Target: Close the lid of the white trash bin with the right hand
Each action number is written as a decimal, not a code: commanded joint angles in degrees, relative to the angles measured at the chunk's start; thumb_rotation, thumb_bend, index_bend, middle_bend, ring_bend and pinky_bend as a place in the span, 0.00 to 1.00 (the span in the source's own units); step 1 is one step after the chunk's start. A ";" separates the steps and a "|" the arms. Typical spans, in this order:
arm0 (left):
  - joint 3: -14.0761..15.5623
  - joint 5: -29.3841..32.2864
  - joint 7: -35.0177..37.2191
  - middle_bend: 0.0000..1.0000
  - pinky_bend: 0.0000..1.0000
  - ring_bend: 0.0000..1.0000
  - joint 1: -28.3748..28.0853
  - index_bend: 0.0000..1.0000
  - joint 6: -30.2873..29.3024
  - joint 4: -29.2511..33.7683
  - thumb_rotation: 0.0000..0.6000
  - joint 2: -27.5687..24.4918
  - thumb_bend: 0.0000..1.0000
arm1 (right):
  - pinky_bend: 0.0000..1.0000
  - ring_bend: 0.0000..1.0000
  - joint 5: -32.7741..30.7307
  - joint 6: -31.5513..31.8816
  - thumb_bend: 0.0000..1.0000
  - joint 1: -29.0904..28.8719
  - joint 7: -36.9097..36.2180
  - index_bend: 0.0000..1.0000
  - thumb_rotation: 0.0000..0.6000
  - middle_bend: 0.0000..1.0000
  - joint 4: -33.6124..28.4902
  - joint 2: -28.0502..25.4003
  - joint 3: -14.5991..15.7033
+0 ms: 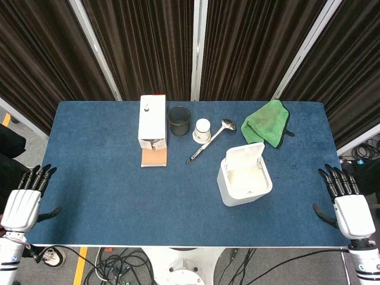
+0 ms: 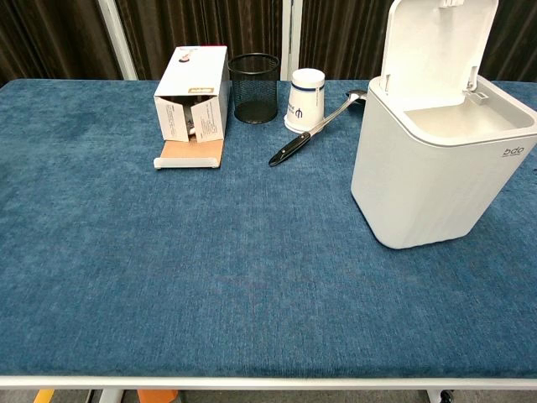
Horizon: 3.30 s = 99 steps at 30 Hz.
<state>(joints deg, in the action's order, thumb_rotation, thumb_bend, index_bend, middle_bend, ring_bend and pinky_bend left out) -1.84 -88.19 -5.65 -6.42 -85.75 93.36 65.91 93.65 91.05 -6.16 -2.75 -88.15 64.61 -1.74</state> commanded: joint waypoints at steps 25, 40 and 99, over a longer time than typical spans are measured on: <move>0.15 0.27 0.25 0.07 0.12 0.01 -0.63 0.10 1.43 -1.11 1.00 0.85 0.00 | 0.00 0.00 -1.07 -14.64 0.14 -12.25 3.68 0.00 1.00 0.00 -16.48 -11.57 -6.79; 0.10 1.00 1.67 0.07 0.12 0.01 -0.57 0.10 1.75 -2.57 1.00 1.22 0.00 | 0.00 0.00 -22.26 -39.96 1.00 -29.60 7.39 0.00 1.00 0.00 -22.29 -10.66 -14.43; 0.44 0.02 0.68 0.07 0.12 0.01 -0.22 0.10 0.78 -0.91 1.00 0.08 0.00 | 0.25 0.22 -3.62 -33.65 1.00 -21.97 -6.58 0.11 1.00 0.30 -24.85 -13.20 -0.98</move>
<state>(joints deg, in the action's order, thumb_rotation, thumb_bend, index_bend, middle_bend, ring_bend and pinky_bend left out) -1.40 -88.18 -4.98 -6.64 -84.98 92.44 65.99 90.03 57.56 -28.06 -9.16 -113.16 51.24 -2.84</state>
